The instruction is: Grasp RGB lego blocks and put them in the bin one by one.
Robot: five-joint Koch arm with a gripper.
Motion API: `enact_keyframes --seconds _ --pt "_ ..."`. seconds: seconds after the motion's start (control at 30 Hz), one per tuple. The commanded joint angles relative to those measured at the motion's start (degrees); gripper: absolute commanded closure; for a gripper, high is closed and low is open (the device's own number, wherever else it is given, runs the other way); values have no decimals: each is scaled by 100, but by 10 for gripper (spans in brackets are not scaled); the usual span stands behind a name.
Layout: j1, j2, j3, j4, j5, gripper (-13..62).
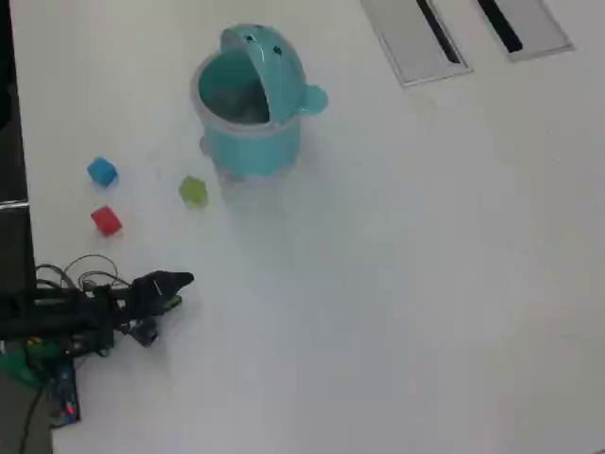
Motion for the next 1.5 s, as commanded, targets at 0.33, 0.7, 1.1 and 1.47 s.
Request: enact_keyframes --seconds 0.33,0.7,1.1,1.47 --pt "35 343 413 519 193 152" --pt "0 343 413 519 185 152" --pt "-141 343 404 -1292 88 154" --pt "-334 343 369 -4438 -1679 165"
